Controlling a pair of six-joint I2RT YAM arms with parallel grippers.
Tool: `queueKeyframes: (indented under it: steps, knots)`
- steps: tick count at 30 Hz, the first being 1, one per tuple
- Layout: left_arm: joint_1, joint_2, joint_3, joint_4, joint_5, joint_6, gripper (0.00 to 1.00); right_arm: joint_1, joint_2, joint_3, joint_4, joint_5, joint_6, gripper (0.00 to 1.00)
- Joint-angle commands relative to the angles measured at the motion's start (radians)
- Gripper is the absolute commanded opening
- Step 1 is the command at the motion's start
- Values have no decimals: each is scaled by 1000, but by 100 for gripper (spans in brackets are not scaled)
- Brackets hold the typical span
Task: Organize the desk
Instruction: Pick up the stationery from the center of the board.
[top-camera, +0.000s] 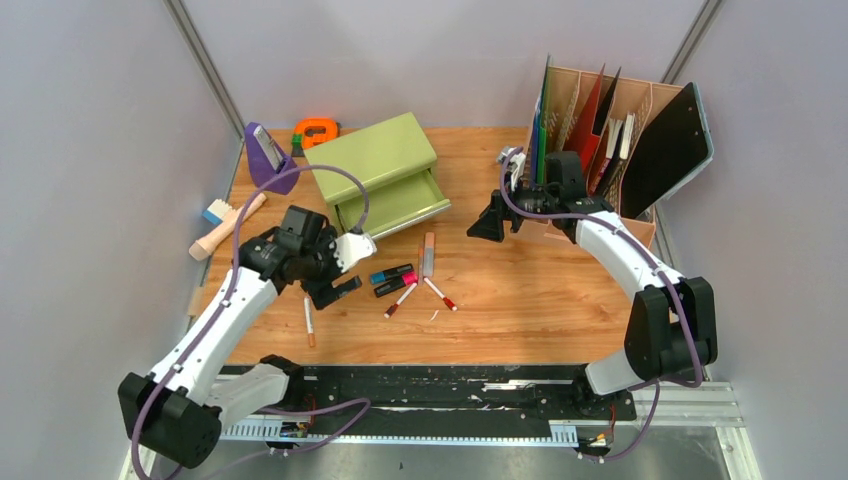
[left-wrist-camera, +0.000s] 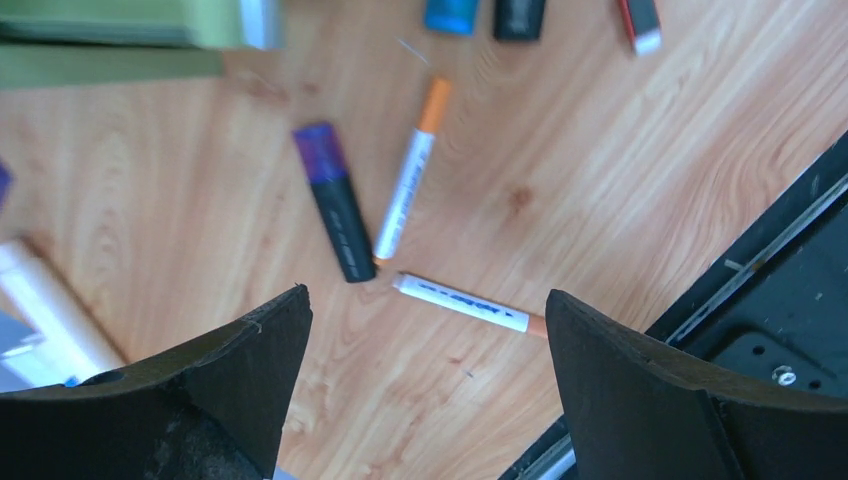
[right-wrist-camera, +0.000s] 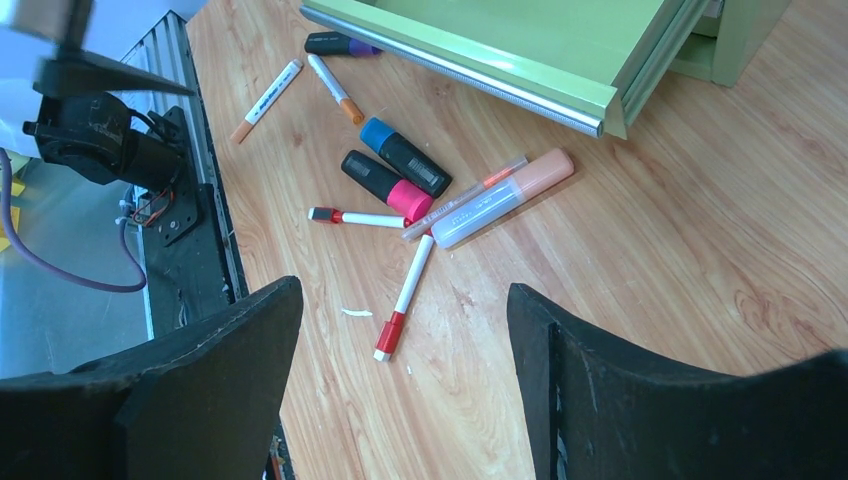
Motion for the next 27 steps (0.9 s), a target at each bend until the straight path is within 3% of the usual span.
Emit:
queueKeyframes:
  steps: [1,5,14,20,27]
  knots:
    - [27,4,-141,122,14,163,94,-3,-24,-13,56,-37,-5,76]
    - [54,85,-246,261,25,251,91,-4,-38,-25,62,-36,-4,76]
    - [91,254,-256,380,95,391,89,-4,-38,-35,69,-41,-7,76]
    - [92,324,-257,390,112,473,87,-4,-29,-44,78,-49,-1,77]
    - [108,427,-228,362,116,530,79,-4,-39,-56,81,-44,-9,77]
